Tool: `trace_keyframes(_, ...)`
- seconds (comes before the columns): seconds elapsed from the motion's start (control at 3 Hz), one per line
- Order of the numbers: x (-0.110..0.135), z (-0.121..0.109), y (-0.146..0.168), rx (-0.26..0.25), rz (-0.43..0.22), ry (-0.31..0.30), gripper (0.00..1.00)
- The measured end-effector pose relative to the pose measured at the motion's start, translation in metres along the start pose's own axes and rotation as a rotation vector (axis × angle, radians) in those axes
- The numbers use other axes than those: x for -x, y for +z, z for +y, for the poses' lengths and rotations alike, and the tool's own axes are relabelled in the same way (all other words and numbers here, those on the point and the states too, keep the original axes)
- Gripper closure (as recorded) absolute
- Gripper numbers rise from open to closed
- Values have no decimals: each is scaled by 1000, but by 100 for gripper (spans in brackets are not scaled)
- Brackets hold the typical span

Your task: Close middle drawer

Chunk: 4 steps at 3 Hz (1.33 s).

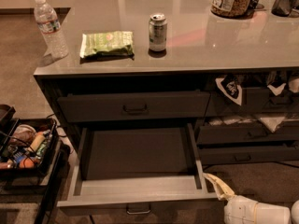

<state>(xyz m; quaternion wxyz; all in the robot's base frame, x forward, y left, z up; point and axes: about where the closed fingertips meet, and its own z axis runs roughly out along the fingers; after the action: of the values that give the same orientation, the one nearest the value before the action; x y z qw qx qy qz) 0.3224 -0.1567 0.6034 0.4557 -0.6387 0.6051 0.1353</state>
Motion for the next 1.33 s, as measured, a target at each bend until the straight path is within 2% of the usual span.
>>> trace_keyframes(0.33,0,0,0,0,0,0,0)
trace_keyframes(0.67,0,0,0,0,0,0,19)
trace_keyframes(1.33,0,0,0,0,0,0,65)
